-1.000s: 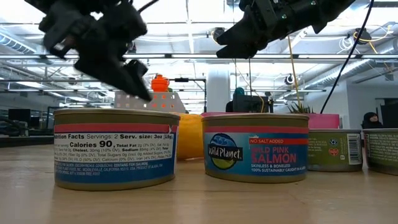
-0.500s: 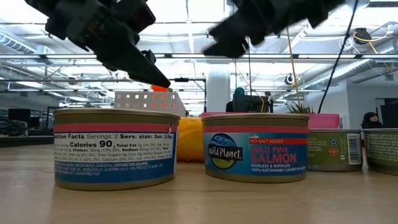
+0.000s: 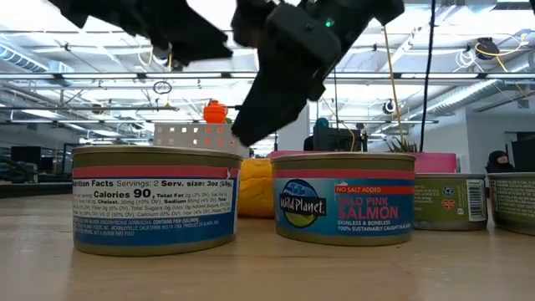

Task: Pick & Place Food Item
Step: Put the yellow mango into the yellow bin

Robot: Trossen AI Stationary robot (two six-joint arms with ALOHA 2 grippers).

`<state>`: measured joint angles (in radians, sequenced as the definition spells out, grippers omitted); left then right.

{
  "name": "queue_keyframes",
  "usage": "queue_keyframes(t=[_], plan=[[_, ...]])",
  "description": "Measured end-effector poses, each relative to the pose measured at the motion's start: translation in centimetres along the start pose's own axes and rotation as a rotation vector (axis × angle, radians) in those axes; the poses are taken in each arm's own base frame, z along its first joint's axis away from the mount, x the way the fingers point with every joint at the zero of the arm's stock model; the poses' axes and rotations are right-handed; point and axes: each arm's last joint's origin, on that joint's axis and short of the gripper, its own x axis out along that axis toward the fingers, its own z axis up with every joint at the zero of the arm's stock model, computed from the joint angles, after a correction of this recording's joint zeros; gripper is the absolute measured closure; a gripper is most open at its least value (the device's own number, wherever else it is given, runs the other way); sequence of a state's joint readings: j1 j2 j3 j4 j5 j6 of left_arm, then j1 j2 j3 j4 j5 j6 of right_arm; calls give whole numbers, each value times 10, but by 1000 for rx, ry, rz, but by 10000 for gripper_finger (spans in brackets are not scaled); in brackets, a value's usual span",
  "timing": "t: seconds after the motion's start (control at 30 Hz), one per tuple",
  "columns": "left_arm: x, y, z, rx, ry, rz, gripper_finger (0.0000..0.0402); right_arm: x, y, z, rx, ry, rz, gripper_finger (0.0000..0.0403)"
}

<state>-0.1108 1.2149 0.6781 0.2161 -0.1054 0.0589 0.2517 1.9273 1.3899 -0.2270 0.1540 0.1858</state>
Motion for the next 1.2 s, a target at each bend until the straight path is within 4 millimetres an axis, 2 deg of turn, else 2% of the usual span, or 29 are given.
queue_keyframes(t=[0.23,0.53,0.7,1.0,1.13,1.2], plan=[[-19,3,15,19,-82,7,158,15,1,-8,62,73,-13,23],[-20,4,15,34,-84,34,158,17,11,-21,71,120,40,29],[-20,4,15,22,-81,59,158,19,14,-26,22,117,48,74],[-19,4,14,-1,-74,58,158,21,4,-29,17,133,31,205],[-19,4,14,0,-74,58,158,20,-3,-27,-4,128,23,209],[-19,4,14,1,-74,58,158,8,-6,-21,-27,117,19,209]])
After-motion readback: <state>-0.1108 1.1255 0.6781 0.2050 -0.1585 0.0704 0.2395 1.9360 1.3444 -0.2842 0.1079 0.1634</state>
